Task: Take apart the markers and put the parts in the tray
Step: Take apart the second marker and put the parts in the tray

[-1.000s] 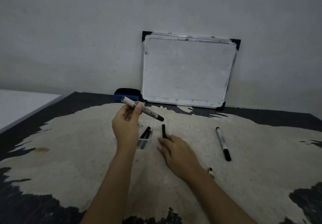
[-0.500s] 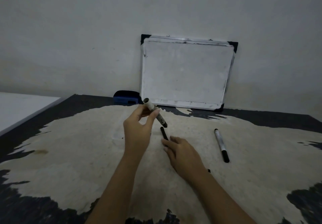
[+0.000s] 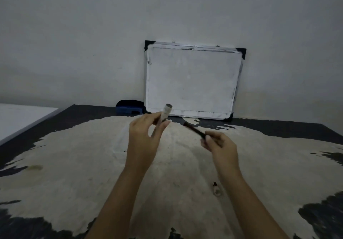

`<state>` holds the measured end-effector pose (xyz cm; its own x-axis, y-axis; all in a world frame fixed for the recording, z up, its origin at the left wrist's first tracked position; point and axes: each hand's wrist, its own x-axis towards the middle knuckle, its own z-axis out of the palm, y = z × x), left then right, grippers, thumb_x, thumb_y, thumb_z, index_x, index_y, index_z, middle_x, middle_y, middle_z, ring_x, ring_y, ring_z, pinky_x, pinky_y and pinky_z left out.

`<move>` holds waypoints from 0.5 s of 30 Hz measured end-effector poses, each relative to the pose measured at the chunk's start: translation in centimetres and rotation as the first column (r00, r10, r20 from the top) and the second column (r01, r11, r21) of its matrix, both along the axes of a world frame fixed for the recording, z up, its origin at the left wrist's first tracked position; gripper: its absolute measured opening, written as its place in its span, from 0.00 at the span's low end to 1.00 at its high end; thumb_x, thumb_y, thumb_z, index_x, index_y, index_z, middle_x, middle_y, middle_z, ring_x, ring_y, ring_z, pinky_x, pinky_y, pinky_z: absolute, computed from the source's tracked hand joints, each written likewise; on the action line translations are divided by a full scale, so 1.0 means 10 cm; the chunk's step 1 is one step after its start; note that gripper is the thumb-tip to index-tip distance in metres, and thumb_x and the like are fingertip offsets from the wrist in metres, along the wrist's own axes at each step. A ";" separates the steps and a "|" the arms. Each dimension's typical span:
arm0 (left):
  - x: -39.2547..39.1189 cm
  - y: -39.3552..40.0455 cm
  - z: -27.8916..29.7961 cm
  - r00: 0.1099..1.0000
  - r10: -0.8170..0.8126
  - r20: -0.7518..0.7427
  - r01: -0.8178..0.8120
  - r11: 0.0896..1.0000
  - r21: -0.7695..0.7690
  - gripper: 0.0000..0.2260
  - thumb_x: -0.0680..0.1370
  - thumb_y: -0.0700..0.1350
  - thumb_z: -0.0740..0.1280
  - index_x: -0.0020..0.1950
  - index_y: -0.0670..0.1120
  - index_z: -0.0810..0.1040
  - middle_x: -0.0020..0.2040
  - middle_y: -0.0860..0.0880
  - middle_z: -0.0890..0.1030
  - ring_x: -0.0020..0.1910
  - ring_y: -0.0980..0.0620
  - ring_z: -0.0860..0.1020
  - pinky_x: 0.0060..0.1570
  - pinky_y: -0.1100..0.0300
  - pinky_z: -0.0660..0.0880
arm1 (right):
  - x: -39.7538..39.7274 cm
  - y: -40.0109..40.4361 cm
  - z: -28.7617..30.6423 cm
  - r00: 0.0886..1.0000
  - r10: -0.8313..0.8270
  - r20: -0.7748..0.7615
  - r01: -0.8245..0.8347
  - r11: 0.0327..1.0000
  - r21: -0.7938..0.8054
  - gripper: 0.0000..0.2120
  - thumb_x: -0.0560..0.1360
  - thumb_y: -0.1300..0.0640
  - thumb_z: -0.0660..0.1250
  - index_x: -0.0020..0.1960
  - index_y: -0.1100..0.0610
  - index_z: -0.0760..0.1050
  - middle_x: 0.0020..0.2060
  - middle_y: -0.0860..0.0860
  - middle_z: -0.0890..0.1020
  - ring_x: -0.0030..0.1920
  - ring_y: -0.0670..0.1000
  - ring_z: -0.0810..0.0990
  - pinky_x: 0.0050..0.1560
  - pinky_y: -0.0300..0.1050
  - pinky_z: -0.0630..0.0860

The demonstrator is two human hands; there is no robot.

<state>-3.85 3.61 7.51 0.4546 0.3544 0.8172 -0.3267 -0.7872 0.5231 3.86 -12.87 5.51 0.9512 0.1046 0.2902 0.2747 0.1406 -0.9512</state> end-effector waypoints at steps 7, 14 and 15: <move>0.04 -0.01 -0.11 0.986 0.042 -0.159 -0.020 0.990 0.138 0.21 0.73 0.61 0.57 0.58 0.51 0.77 0.47 0.60 0.75 0.46 0.60 0.72 0.55 0.62 0.57 | 0.05 -0.20 0.21 0.930 0.363 -0.056 -0.329 0.892 0.310 0.08 0.75 0.68 0.60 0.48 0.62 0.78 0.38 0.52 0.84 0.38 0.46 0.82 0.42 0.35 0.80; 0.04 0.01 -0.15 0.985 0.050 -0.168 -0.017 0.982 0.190 0.19 0.73 0.60 0.57 0.57 0.54 0.77 0.45 0.60 0.74 0.44 0.66 0.66 0.53 0.63 0.54 | 0.03 -0.25 0.25 0.970 0.238 0.040 -0.236 0.971 -0.042 0.08 0.75 0.68 0.62 0.48 0.61 0.79 0.41 0.55 0.83 0.39 0.45 0.82 0.44 0.33 0.79; 0.04 0.02 -0.16 0.983 0.056 -0.176 -0.018 0.978 0.210 0.18 0.73 0.60 0.57 0.57 0.55 0.78 0.44 0.60 0.74 0.43 0.65 0.65 0.53 0.62 0.54 | 0.02 -0.28 0.27 0.975 0.211 0.067 -0.204 0.973 -0.104 0.08 0.75 0.68 0.63 0.48 0.61 0.79 0.41 0.54 0.83 0.39 0.44 0.82 0.43 0.31 0.79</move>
